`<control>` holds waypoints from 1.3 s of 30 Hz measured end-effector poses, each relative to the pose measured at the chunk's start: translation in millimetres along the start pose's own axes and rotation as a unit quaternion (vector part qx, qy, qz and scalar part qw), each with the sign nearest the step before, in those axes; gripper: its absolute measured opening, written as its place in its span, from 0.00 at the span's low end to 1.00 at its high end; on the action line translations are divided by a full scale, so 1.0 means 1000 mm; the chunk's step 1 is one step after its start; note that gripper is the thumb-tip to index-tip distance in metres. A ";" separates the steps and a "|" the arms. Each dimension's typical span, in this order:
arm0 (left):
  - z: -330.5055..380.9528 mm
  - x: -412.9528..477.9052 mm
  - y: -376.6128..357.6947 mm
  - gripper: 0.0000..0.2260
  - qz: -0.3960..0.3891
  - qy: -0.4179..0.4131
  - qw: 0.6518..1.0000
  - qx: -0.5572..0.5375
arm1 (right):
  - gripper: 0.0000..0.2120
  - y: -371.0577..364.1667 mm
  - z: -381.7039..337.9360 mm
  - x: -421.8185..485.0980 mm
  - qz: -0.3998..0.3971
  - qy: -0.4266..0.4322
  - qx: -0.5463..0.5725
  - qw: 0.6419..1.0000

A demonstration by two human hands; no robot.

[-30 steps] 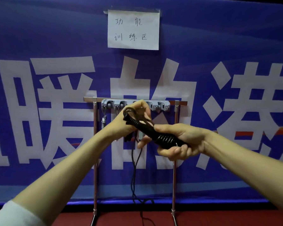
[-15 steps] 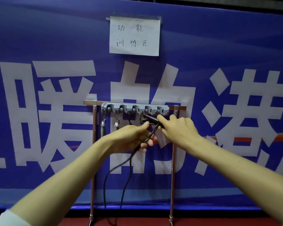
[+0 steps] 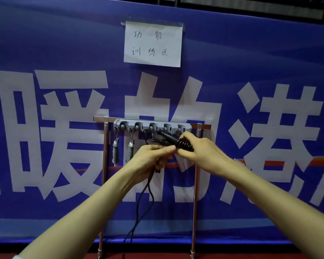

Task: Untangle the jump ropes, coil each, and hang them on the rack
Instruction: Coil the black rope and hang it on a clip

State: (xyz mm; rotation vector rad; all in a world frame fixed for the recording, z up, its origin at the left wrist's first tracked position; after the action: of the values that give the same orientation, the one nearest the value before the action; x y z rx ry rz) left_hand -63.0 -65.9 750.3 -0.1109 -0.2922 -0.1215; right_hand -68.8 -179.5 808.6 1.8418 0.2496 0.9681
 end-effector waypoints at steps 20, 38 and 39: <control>-0.005 -0.008 -0.025 0.12 -0.074 0.005 0.997 0.021 | 0.20 -0.030 0.017 -0.016 -0.101 -0.147 0.438 0.881; 0.009 -0.016 -0.012 0.08 -0.121 -0.106 0.983 0.093 | 0.25 -0.031 -0.011 -0.025 -0.214 -0.079 0.469 0.853; 0.016 -0.018 -0.012 0.09 -0.137 -0.120 0.977 0.107 | 0.23 -0.035 -0.018 -0.031 -0.255 -0.075 0.468 0.843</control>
State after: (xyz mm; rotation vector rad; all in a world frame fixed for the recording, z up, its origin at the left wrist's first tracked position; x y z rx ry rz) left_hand -86.1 -74.1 761.2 0.1300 -0.5603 -0.3514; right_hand -93.1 -167.9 767.0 2.4917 1.2204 0.2971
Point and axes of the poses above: each hand's wrist, its own x-axis towards the middle knuckle, its own y-axis out of the back of the hand, z = x × y, the point moved 10 cm from there along x, towards the middle knuckle, and after that the axes turned 1 degree about -x, right-handed, at the moved point
